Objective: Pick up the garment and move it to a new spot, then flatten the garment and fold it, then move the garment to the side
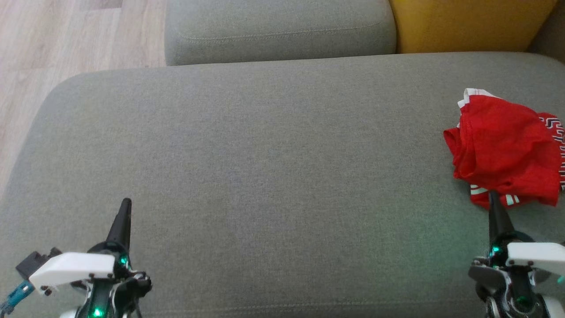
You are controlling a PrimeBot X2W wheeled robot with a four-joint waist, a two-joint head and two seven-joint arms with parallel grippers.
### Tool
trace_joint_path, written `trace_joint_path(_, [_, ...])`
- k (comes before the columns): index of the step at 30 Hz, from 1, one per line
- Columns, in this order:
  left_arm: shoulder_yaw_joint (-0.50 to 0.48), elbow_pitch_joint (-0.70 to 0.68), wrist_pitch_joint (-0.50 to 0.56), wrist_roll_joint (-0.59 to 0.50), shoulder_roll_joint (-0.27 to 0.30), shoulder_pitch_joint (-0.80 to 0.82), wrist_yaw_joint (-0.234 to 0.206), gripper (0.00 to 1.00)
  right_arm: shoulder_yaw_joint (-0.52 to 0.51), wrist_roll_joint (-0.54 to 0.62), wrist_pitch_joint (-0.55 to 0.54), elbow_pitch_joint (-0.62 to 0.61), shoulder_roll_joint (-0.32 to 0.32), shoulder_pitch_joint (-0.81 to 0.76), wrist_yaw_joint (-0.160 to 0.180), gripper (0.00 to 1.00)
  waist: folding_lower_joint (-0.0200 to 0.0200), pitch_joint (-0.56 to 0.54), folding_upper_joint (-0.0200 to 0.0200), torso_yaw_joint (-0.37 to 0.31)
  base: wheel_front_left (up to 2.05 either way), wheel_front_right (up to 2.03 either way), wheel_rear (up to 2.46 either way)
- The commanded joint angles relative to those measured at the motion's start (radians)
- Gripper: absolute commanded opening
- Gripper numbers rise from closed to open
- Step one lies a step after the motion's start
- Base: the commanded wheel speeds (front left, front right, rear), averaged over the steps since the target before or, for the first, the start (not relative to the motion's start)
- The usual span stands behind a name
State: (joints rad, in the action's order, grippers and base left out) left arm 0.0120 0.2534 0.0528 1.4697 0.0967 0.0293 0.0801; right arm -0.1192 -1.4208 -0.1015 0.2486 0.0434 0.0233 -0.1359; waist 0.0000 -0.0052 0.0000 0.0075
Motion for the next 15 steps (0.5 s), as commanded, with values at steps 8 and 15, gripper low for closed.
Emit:
trace_joint_path(8, [-0.077, -0.017, 0.028, 0.091, -0.015, 0.069, 0.032, 0.0, 0.009, -0.111, -0.008, -0.016, 0.006, 0.074, 0.005, 0.0, 0.0, 0.005, 0.0, -0.004, 0.0, 0.0, 0.0])
trace_joint_path(15, [-0.107, -0.009, 0.046, 0.154, -0.033, 0.077, 0.051, 0.0, 0.005, -0.188, -0.012, -0.004, 0.007, 0.085, 0.005, 0.0, 0.0, 0.008, 0.0, -0.008, 0.0, 0.0, 0.0])
